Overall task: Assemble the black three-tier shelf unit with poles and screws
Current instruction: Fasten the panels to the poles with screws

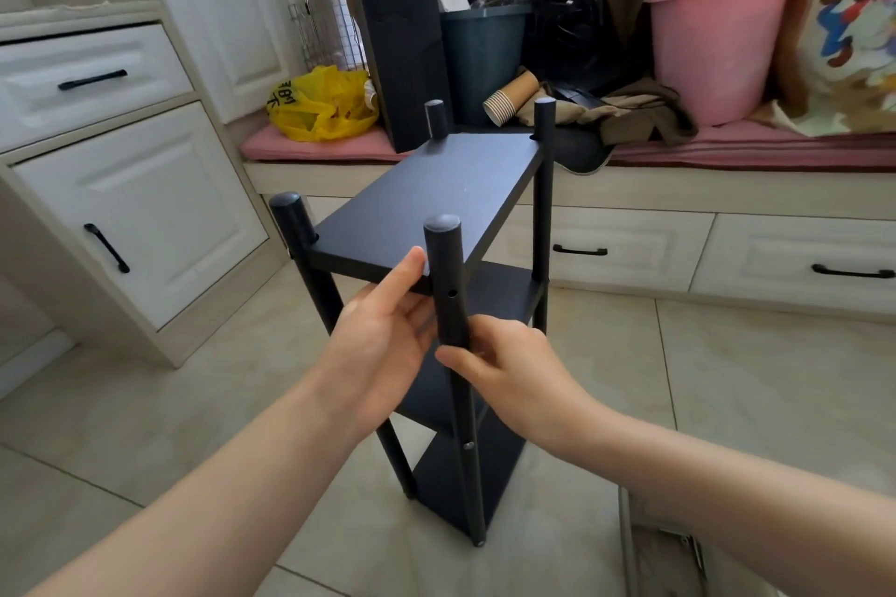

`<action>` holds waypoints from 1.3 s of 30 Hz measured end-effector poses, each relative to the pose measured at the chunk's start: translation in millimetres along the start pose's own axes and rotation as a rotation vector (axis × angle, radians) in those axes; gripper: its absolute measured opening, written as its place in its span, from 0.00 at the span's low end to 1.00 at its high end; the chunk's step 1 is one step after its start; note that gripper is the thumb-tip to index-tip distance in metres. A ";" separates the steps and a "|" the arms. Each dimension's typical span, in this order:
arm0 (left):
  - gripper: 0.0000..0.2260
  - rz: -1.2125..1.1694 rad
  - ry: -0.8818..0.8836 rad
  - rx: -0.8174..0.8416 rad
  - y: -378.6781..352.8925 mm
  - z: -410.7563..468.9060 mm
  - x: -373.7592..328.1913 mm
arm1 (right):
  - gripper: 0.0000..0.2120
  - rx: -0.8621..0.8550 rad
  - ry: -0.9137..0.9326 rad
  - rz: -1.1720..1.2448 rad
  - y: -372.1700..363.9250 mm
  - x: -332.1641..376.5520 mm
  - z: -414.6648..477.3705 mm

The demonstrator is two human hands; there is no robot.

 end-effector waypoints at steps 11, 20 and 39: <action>0.11 0.002 -0.045 -0.023 -6.1 -0.9 8.5 | 0.17 0.156 0.028 -0.135 14.9 2.1 4.2; 0.11 -0.007 -0.034 -0.018 -8.1 -2.6 9.5 | 0.15 0.156 0.002 -0.097 14.4 2.0 4.8; 0.12 0.047 -0.022 -0.037 33.1 2.4 -19.5 | 0.11 0.170 -0.079 -0.068 21.8 -10.5 18.9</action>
Point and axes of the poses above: each hand's wrist, its own z-axis towards the middle knuckle, its own y-axis out of the back of the hand, x = y × z, the point moved 1 cm from there along z, towards the middle knuckle, and after that the axes turned 12 degrees about y, right-handed, at the moved point
